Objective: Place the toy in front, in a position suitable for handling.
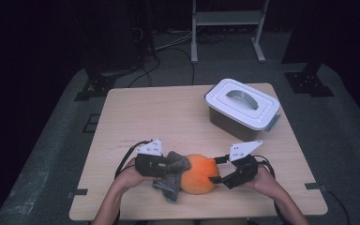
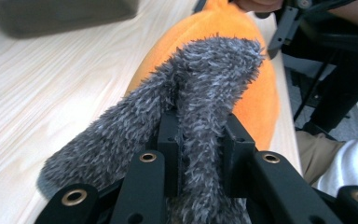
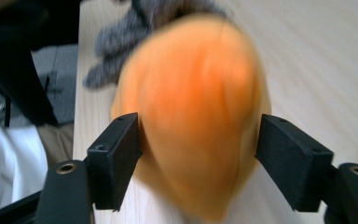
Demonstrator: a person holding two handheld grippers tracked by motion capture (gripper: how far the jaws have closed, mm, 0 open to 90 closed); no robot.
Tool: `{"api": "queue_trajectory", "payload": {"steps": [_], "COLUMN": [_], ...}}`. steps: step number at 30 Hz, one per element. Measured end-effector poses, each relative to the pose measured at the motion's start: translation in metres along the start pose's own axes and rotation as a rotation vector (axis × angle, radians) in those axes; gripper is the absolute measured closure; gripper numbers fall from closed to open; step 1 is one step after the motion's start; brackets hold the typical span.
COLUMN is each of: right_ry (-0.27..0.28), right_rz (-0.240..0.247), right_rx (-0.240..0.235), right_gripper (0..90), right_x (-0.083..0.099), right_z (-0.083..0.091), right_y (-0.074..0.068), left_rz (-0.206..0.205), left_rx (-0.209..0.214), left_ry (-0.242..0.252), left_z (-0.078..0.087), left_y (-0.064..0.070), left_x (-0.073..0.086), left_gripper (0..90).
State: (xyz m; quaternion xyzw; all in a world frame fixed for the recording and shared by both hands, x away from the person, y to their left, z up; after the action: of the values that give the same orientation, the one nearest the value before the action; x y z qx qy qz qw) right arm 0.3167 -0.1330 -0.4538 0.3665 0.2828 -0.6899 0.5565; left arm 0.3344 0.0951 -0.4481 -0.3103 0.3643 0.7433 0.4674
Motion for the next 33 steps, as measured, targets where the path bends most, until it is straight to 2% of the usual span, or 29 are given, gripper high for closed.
{"api": "queue_trajectory", "payload": {"steps": [4,7,8,10,14,16,19,24,26,28,30,33], "right_ry": [-0.049,-0.054,-0.047,-0.025,-0.010,-0.011,-0.022,-0.010,-0.014,-0.017,-0.028,-0.048], "right_rz": [0.003,0.021,0.028,0.009,0.000,0.002,-0.009,-0.015,-0.019,-0.017,-0.006,-0.010], "right_rx": [-0.010,0.012,0.021,0.025,0.037,0.042,0.041,0.013,0.006,0.008,0.014,0.011], "right_gripper": [29.3,44.5,49.6,53.7,57.4,57.7,58.6,57.6,52.0,45.7,40.8,38.1], "right_x": [0.010,0.006,0.004,0.000,-0.006,-0.010,-0.012,-0.010,-0.009,-0.009,-0.007,-0.003], "right_z": [-0.006,-0.009,-0.008,-0.006,-0.006,-0.008,-0.010,-0.009,-0.011,-0.011,-0.012,-0.015], "right_y": [-0.002,-0.003,-0.002,-0.002,-0.004,-0.005,-0.008,-0.008,-0.008,-0.007,-0.006,-0.005], "left_rz": [0.018,0.002,-0.007,-0.029,-0.088,-0.134,-0.152,-0.123,-0.103,-0.079,-0.071,-0.056], "left_rx": [-0.013,-0.033,-0.042,-0.046,-0.016,-0.028,-0.025,-0.057,-0.061,-0.044,-0.047,-0.047], "left_ry": [0.003,0.005,0.011,0.026,0.058,0.044,0.041,0.007,-0.001,0.010,0.011,0.019], "left_z": [0.002,0.003,0.005,0.009,0.012,0.009,0.008,0.005,0.004,0.005,0.007,0.008], "left_y": [-0.004,-0.003,-0.002,0.002,0.020,0.030,0.036,0.024,0.018,0.013,0.011,0.009], "left_x": [0.003,-0.001,-0.003,-0.009,-0.025,-0.033,-0.037,-0.027,-0.021,-0.017,-0.016,-0.015], "left_gripper": [73.2,73.2,73.2,73.3,73.4,73.3,73.2,73.3,73.4,73.4,73.3,73.3]}}
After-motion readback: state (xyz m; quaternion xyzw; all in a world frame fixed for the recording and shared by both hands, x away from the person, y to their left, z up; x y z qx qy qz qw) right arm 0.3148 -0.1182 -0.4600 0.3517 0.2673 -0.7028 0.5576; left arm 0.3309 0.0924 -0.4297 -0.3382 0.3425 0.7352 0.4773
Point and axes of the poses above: each handheld gripper's, and its own axes: z roughly backward along the jaws, x roughly out of its underside, y roughly to its right, the point moved 6 cm from there along -z, roughly forward along the jaws, and after that the axes turned 8 degrees about z, right-handed, at the moved point
